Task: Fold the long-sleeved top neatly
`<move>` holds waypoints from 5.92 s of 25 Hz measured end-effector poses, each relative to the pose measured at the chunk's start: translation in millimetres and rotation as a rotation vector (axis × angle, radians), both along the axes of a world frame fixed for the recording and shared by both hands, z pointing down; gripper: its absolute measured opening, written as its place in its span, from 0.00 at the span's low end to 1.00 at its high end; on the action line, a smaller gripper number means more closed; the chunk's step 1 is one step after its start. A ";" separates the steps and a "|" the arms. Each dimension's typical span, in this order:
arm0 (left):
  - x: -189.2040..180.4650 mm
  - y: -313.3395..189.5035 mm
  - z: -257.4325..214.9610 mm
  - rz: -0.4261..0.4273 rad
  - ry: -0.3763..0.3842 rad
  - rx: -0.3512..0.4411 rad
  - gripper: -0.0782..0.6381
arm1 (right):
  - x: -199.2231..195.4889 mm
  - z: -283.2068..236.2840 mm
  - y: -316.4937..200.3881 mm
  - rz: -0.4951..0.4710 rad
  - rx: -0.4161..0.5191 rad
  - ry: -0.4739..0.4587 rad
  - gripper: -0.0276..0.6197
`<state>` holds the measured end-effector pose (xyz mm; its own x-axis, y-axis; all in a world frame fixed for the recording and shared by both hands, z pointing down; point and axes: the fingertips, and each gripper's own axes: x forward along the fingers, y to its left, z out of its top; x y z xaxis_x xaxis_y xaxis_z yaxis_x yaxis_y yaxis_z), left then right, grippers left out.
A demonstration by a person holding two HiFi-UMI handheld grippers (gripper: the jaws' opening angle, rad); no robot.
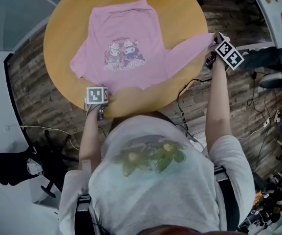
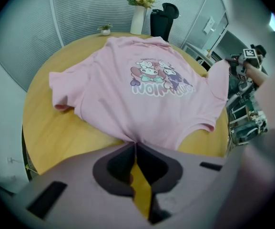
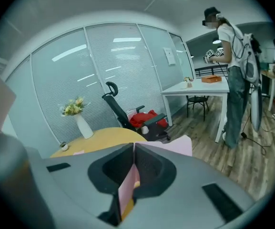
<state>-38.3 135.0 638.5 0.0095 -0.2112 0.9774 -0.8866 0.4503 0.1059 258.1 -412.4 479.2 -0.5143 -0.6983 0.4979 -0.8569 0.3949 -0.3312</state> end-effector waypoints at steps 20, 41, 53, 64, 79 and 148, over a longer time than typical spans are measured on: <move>7.4 3.8 -2.8 -0.170 -0.078 0.155 0.13 | -235.8 59.3 464.4 -1.150 -0.085 0.130 0.30; -46.2 33.8 -77.0 -0.360 -0.193 0.343 0.16 | -86.8 146.3 339.4 -0.730 -0.288 0.266 0.30; -159.9 33.6 -80.9 -0.387 -0.152 0.397 0.24 | -85.3 156.8 340.5 -0.567 -0.329 0.358 0.30; -236.0 -9.7 -53.1 -0.249 -0.006 0.419 0.32 | -124.5 111.7 370.0 -0.331 -0.261 0.312 0.30; -221.3 -4.3 -91.3 -0.237 0.189 0.667 0.14 | -216.5 98.2 440.7 -0.434 -0.240 0.243 0.28; 25.7 -105.7 -220.1 0.084 0.467 0.814 0.36 | -190.6 95.6 409.7 -0.539 -0.195 0.395 0.26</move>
